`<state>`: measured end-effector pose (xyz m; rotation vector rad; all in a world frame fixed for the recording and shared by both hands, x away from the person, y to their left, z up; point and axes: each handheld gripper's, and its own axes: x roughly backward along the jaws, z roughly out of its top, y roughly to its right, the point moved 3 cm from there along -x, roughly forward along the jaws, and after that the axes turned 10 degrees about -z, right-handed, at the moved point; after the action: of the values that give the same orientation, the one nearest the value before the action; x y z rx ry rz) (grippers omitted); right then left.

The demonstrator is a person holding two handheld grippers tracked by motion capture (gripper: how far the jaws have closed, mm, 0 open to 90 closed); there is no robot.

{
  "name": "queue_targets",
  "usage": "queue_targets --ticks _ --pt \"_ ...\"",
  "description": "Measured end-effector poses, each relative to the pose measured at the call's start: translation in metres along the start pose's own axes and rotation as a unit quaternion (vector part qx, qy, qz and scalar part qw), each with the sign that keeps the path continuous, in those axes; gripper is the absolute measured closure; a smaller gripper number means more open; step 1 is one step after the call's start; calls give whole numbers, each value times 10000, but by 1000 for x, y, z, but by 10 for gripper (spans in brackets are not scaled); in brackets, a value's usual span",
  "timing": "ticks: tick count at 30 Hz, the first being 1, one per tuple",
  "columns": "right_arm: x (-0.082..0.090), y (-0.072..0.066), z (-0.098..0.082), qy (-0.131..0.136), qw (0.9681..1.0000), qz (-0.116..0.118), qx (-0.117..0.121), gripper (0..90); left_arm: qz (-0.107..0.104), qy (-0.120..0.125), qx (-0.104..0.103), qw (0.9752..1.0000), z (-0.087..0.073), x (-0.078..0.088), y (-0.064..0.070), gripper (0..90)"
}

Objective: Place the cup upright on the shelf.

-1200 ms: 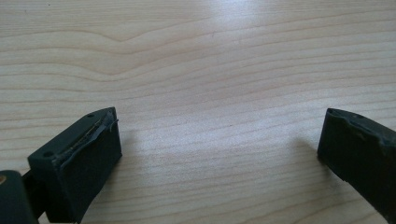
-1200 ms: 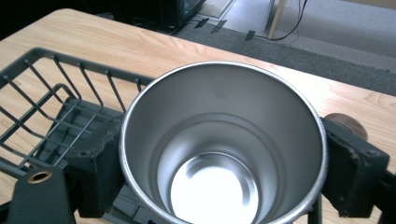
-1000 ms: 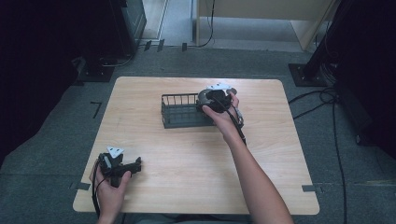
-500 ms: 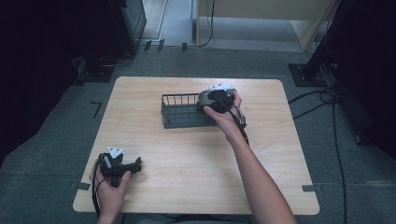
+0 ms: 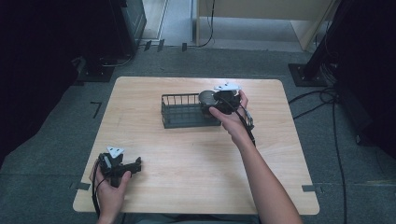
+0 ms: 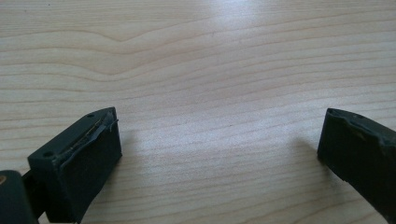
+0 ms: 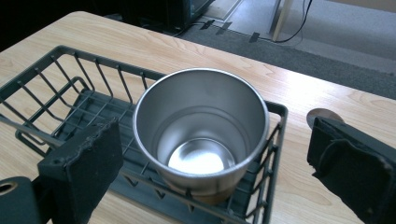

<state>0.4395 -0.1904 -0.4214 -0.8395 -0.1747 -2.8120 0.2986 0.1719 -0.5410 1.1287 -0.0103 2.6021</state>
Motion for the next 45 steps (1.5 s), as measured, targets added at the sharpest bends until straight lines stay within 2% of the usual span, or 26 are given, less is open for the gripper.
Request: queue_targets --ticks 15,22,27,38,45 --pt "29 17 -13 78 10000 -21 -29 33 1 0 0 10000 0 0 0 0" --pt "36 24 -21 87 9999 -53 -28 33 0 2 -2 10000 0 0 0 0" --pt "44 37 -31 76 9999 -136 -38 33 0 1 -2 10000 0 0 0 0" --pt "54 57 -52 18 9996 -244 -136 33 -2 -3 1 10000 0 0 0 0" --pt "59 76 -69 -25 9989 -344 -327 34 -3 2 0 10000 0 0 0 0"
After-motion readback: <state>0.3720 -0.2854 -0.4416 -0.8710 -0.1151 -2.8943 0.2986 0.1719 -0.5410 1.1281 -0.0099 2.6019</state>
